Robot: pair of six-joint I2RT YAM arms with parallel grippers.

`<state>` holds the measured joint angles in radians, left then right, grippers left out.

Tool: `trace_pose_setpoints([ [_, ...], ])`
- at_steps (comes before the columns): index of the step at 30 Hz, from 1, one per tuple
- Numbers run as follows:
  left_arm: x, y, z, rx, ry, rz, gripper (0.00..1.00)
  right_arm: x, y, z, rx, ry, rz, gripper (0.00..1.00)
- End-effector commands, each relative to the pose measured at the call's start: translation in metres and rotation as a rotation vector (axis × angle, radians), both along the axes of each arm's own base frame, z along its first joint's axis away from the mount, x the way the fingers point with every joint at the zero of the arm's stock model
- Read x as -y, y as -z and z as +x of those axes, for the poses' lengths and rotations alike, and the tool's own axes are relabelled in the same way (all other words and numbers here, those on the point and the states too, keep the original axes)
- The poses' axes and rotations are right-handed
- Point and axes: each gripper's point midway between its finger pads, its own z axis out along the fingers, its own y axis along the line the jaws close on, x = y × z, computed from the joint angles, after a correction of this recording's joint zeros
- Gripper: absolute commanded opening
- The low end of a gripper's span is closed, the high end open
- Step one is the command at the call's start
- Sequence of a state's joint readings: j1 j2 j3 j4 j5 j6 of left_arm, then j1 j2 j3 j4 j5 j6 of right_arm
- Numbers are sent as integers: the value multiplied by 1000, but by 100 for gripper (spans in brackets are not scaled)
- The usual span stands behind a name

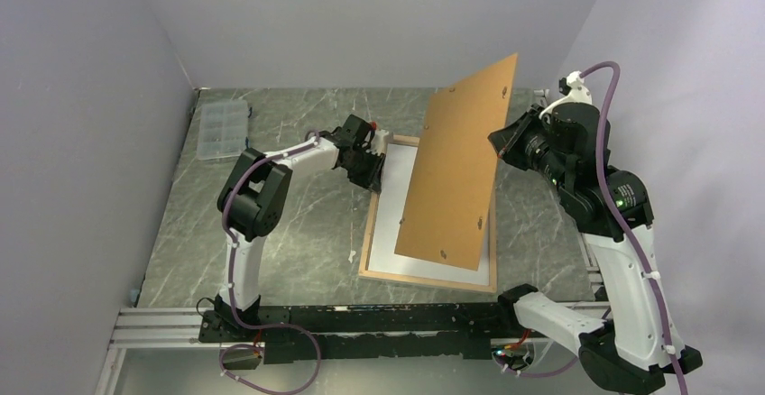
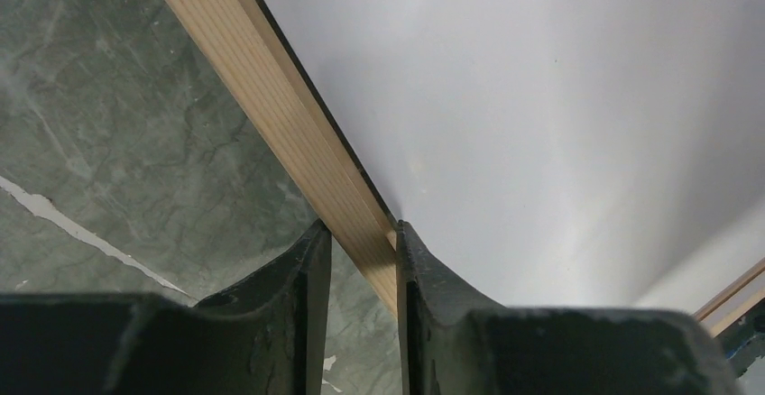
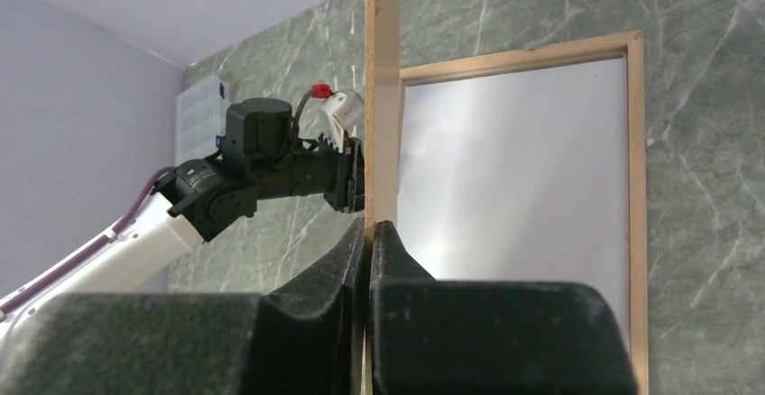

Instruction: Put the photo into the frame

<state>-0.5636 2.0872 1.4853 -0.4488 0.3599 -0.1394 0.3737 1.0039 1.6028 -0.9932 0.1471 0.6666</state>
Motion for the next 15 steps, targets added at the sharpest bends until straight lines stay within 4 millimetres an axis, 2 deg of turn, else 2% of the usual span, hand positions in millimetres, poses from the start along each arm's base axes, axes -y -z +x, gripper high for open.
trace_pose_setpoints([
  [1,-8,4,4,26,-18,31,12,-5,-37,5,132,0,98,0],
  [2,-11,3,6,29,-28,30,5,-6,-36,6,131,-4,98,0],
  [3,-15,1,8,32,-40,31,3,-7,-35,6,129,-6,98,0],
  [8,-45,1,18,23,-106,40,3,-11,-30,10,121,-19,96,0],
  [15,-108,11,23,-15,-219,60,3,-23,-23,18,107,-62,119,0],
])
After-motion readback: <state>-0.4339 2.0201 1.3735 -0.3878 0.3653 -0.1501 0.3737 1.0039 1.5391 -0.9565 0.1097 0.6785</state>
